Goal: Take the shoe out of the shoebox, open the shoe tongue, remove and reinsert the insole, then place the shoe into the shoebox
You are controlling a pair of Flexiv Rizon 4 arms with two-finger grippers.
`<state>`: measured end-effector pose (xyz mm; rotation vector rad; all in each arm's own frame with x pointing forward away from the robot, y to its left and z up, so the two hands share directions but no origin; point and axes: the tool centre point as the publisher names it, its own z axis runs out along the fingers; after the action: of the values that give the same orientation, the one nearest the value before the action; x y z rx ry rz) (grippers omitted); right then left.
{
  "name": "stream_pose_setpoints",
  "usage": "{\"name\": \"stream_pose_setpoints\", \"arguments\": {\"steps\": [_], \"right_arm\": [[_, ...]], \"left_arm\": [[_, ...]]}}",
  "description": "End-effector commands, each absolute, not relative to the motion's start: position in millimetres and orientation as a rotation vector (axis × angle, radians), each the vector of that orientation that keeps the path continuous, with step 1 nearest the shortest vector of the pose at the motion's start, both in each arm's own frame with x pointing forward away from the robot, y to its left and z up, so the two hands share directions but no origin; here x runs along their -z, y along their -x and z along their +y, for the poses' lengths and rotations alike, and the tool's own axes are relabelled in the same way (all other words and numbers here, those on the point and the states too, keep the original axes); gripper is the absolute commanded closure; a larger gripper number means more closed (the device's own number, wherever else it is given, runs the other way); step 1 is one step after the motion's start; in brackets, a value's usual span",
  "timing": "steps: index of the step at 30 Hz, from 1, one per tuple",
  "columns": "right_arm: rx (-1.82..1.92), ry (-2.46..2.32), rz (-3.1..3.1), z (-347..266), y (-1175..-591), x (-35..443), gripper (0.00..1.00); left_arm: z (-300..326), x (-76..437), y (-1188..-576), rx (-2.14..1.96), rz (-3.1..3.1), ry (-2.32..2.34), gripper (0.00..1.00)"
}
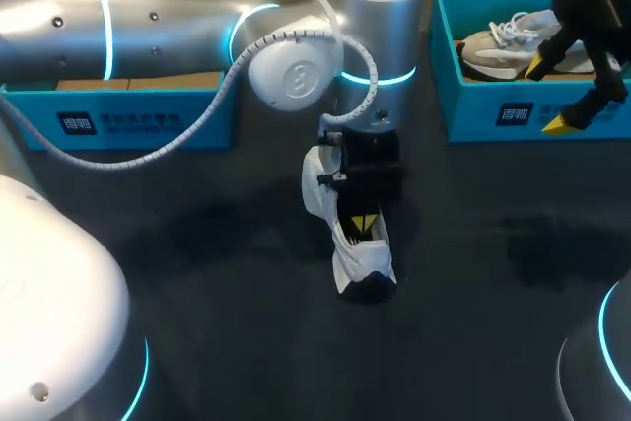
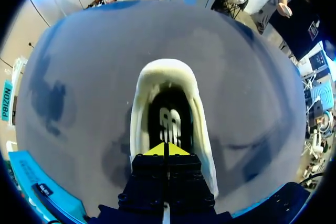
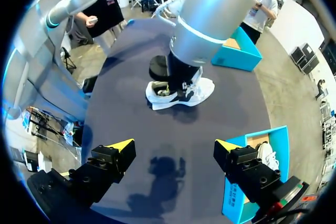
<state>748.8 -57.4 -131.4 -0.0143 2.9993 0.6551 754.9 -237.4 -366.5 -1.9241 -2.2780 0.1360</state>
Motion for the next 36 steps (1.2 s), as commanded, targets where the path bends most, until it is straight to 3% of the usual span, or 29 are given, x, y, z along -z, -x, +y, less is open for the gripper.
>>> {"name": "stream_pose_setpoints", "arguments": {"steps": [1,8,9,10,12,13,15,36], "right_arm": [[-0.652,0.015,3.005,-56.7,-751.2,131.5,0.0],[-0.652,0.015,3.005,-56.7,-751.2,131.5,0.0],[-0.652,0.015,3.005,-56.7,-751.2,131.5,0.0],[-0.652,0.015,3.005,-56.7,-751.2,131.5,0.0],[-0.652,0.015,3.005,-56.7,-751.2,131.5,0.0],[-0.652,0.015,3.005,-56.7,-751.2,131.5,0.0],[-0.652,0.015,3.005,-56.7,-751.2,131.5,0.0],[-0.652,0.015,3.005,-56.7,-751.2,131.5,0.0]], "left_arm": [[-233.4,357.4,-753.2,-0.01,-2.34,1.968,1.0],[-231.0,351.8,-760.4,0.122,-2.414,1.963,1.0],[-230.1,350.5,-761.5,0.121,-2.419,1.961,0.91],[-228.2,349.5,-763.9,0.136,-2.438,1.947,0.59],[-226.0,350.2,-767.0,0.129,-2.438,1.938,0.5],[-224.6,351.6,-769.4,0.147,-2.441,1.93,0.36],[-223.0,352.9,-772.7,0.154,-2.438,1.924,0.0],[-214.6,346.7,-783.1,0.203,-2.362,1.908,0.0]]}}
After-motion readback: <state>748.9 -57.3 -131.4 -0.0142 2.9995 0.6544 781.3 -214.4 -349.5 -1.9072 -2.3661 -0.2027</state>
